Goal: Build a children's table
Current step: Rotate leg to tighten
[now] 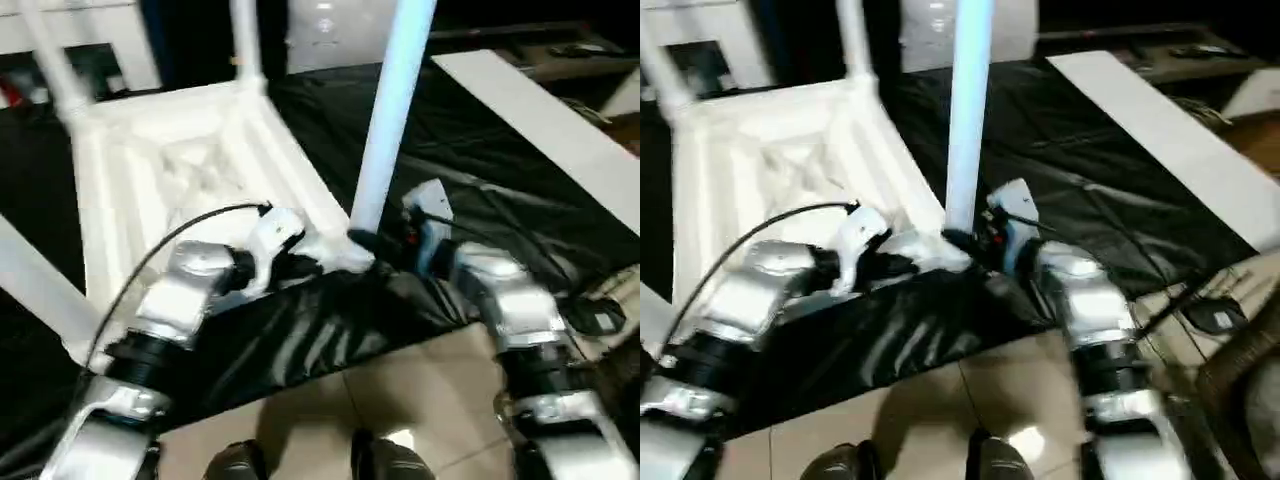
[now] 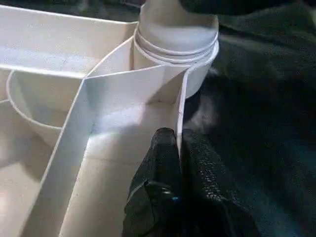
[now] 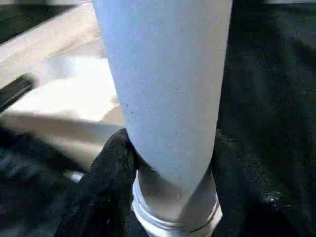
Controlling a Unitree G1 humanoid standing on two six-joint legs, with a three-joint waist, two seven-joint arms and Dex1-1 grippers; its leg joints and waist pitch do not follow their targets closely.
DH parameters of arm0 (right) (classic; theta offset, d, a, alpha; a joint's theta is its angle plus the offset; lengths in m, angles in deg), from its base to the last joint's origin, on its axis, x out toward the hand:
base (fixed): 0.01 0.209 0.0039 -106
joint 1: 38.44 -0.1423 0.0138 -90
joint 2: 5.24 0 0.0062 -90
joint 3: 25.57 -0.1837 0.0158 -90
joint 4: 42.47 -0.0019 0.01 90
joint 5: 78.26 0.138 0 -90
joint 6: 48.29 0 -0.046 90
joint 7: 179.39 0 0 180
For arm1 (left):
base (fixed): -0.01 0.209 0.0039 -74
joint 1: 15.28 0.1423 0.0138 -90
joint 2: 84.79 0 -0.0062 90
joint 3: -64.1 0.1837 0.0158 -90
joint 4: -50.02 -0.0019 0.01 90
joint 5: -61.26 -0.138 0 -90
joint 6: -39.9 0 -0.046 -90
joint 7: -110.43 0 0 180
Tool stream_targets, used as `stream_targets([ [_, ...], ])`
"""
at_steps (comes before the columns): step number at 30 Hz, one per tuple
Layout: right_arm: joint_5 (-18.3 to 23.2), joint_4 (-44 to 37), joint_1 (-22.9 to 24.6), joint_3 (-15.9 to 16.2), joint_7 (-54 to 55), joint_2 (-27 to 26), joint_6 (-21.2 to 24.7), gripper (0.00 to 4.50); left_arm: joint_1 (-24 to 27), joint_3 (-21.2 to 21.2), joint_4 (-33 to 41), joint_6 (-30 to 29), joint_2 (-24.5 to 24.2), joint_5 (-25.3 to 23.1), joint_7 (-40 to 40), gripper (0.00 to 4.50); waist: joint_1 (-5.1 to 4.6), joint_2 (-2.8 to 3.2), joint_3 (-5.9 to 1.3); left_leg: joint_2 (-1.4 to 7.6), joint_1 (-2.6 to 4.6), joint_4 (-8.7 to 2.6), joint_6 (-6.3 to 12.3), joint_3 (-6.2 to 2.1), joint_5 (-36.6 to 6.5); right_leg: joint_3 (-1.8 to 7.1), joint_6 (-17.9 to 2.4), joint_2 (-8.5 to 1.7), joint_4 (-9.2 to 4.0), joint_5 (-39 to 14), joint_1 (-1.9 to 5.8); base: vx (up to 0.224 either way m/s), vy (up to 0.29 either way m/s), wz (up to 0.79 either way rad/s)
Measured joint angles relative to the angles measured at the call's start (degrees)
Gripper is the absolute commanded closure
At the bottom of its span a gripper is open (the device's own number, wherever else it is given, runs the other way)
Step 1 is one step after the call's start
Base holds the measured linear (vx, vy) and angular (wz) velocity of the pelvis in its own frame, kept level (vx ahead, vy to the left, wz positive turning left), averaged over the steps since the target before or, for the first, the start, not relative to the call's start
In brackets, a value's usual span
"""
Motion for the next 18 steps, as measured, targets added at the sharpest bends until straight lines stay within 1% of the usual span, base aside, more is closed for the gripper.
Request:
stream_targets([
  [1,-0.56,-0.62,0.53,-0.40,2.30,-0.89,0.14,2.59,-0.14,-0.02,-0.06,-0.82,1.24,-0.27,-1.57,4.50,0.17,-0.14,0.10,-0.06,0.24,-0.23,0.00,0.43,0.00,0.45,-1.00,-0.17,4.13,-2.60,-0.15,-0.057,-0.003,0.16],
  [2,-1.04,-1.32,1.37,-1.05,5.07,-2.05,0.04,2.59,-0.26,0.08,-0.05,-1.58,2.63,-0.79,-3.65,4.50,1.12,-0.89,-0.18,-0.08,0.68,-0.55,-0.01,2.19,0.01,1.99,-1.70,-0.15,7.86,-4.13,0.15,-0.057,-0.003,0.16],
  [3,-1.63,-1.01,0.75,-2.26,10.17,-5.24,-0.31,2.59,-0.44,-0.52,0.29,-2.37,4.30,-1.43,-6.58,4.50,1.48,-2.27,-0.66,-0.75,1.01,-0.37,-0.17,3.20,-0.07,4.24,1.58,-0.52,8.04,-4.84,-0.71,0.048,-0.090,0.09],
  [4,-2.10,-0.74,0.54,-2.82,13.35,-6.98,-0.82,2.59,-0.42,-0.98,0.42,-2.88,5.39,-1.75,-7.97,4.50,1.83,-2.14,-0.64,-1.29,0.35,1.40,-0.72,1.89,-1.39,4.24,1.80,-0.55,7.99,-4.77,-0.96,0.122,-0.078,-0.30],
  [5,-2.10,-0.43,0.46,-3.54,15.60,-8.12,-1.58,2.24,-0.40,-1.05,0.78,-3.62,6.68,-1.79,-9.40,4.50,2.56,-1.51,-0.82,-2.35,0.10,2.89,-0.40,-1.22,-1.58,4.15,1.82,-0.35,7.91,-4.75,-0.79,0.122,-0.078,-0.30],
  [6,-2.09,-0.31,0.51,-4.28,17.20,-8.56,-2.46,2.03,-0.49,-0.80,1.21,-4.30,7.99,-1.83,-10.90,4.50,2.76,-0.55,-1.24,-2.66,0.52,2.78,-1.53,-2.92,-2.60,3.84,1.78,0.16,7.64,-4.68,-0.82,0.111,0.005,-0.22],
  [7,-1.86,-0.41,0.64,-5.00,17.40,-8.67,-3.05,1.89,-0.54,-0.53,2.01,-4.98,8.76,-1.92,-11.79,4.50,2.56,-0.87,-1.23,-2.58,0.58,2.25,-1.59,-2.70,-2.41,3.87,1.70,0.36,7.11,-4.48,-0.92,0.051,0.001,0.07],
  [8,-1.10,-0.58,0.58,-5.56,17.40,-9.18,-3.28,1.83,-0.53,-0.46,2.61,-5.32,8.93,-2.01,-12.19,4.50,2.55,-0.96,-1.34,-2.39,0.55,1.80,-1.23,-2.39,-2.02,3.96,0.85,0.60,6.33,-3.20,-0.94,0.051,0.001,0.07],
  [9,-0.59,-0.66,0.56,-5.57,17.35,-9.40,-3.70,1.83,-0.51,-0.49,2.94,-5.37,8.81,-2.01,-12.07,4.50,2.29,-0.90,-1.37,-2.27,0.49,1.70,-1.09,-2.16,-2.05,3.93,0.40,0.65,5.83,-2.31,-0.90,0.000,0.000,0.00],
  [11,-0.38,-0.67,0.60,-5.50,16.91,-9.35,-4.29,1.52,-0.50,-0.43,3.27,-5.17,8.12,-2.00,-11.66,4.50,2.31,-0.88,-1.37,-2.24,0.44,1.52,-0.88,-2.03,-2.09,3.91,0.33,0.64,5.65,-2.27,-0.94,0.000,0.000,0.00],
  [13,-0.40,-0.67,1.05,-4.69,14.53,-8.09,-5.16,1.40,-0.50,0.40,3.54,-4.60,6.81,-1.97,-10.57,4.50,2.32,-0.88,-1.37,-2.14,0.43,1.50,-0.80,-1.96,-2.13,3.85,0.31,0.65,5.59,-2.28,-0.94,0.000,0.000,0.00],
  [16,-0.19,-0.88,2.36,-2.26,7.63,-3.80,-7.02,1.06,0.04,1.03,3.91,-2.85,3.94,-1.57,-7.23,4.50,2.27,-0.95,-1.32,-2.01,0.44,1.51,-0.80,-1.83,-2.13,3.83,0.29,0.70,5.54,-2.26,-0.93,0.000,0.000,0.00],
  [18,0.11,-1.19,3.40,-1.12,2.88,-0.97,-8.25,0.94,0.71,1.41,4.77,-2.42,2.36,-1.07,-5.80,4.50,2.09,-1.05,-1.27,-1.91,0.51,1.53,-0.81,-1.71,-2.13,3.83,0.27,0.72,5.54,-2.25,-0.86,0.000,0.000,0.00],
])
